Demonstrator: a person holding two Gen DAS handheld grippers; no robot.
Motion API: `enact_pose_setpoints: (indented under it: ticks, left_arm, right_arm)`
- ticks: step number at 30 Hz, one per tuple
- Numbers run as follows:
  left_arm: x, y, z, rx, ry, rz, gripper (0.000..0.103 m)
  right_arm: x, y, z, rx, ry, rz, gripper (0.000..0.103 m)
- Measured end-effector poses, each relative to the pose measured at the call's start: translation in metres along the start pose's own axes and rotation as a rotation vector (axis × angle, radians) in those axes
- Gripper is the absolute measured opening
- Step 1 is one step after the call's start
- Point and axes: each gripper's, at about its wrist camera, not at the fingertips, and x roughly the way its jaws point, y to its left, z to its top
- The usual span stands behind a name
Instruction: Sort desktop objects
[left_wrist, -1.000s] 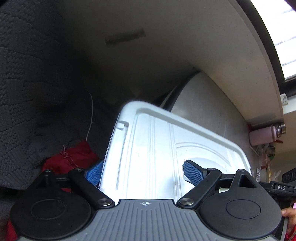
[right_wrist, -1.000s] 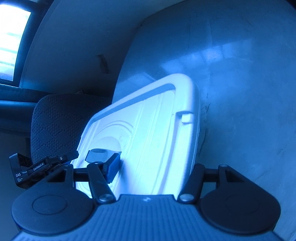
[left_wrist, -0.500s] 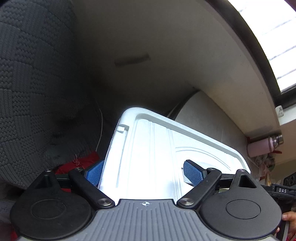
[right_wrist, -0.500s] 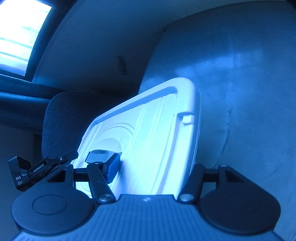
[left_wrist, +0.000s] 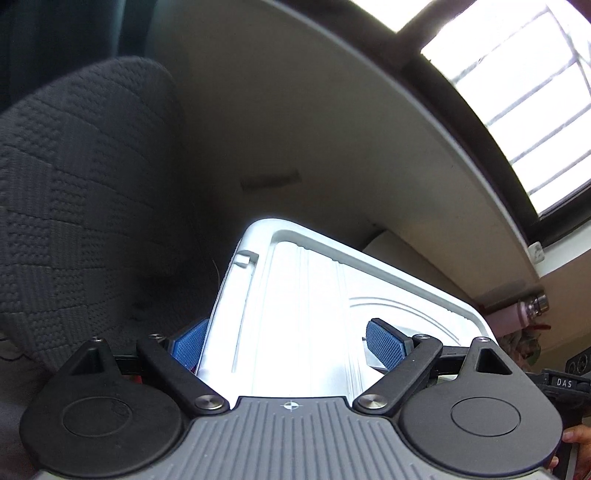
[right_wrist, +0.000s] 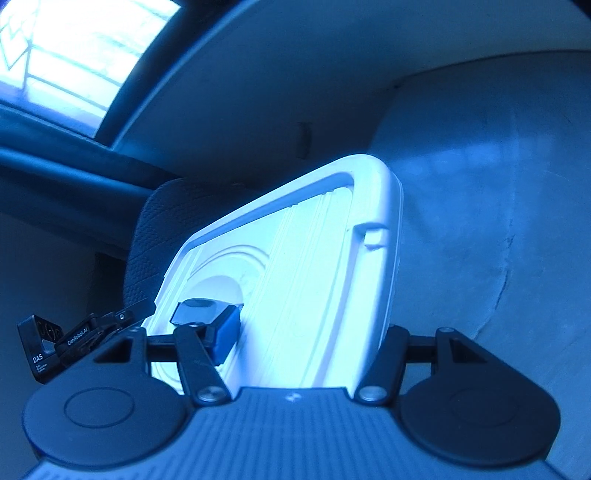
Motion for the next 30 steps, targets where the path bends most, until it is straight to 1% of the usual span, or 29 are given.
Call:
enact_pose_setpoints:
  ticks: [3,8,11,18,26,30]
  left_arm:
    - [-0.022,0.005,-0.008,-0.009,-0.021,-0.004,0.091]
    - [-0.051,0.016,-0.03,-0.02,-0.036,0.023,0.091]
    - [-0.068,0.025,-0.045,-0.032,-0.048,0.026,0.091]
    - [-0.104,0.035,-0.083,-0.038,-0.078,0.039,0.091]
    - [-0.154,0.023,-0.147,-0.023,-0.112,0.044,0.091]
    - [-0.18,0.008,-0.183,-0.005,-0.127,0.035,0.091]
  right_arm:
    - [-0.004,0.011,-0.012,-0.019,0.0,0.011,0.061]
    - [-0.007,0.023,-0.033,-0.049,0.009,0.021,0.061]
    - [-0.009,0.027,-0.048,-0.058,0.015,0.03,0.061]
    - [-0.031,0.026,-0.095,-0.072,0.009,0.053,0.061]
    - [-0.06,0.022,-0.149,-0.087,-0.002,0.08,0.061]
    - [-0.087,0.012,-0.177,-0.093,-0.02,0.092,0.061]
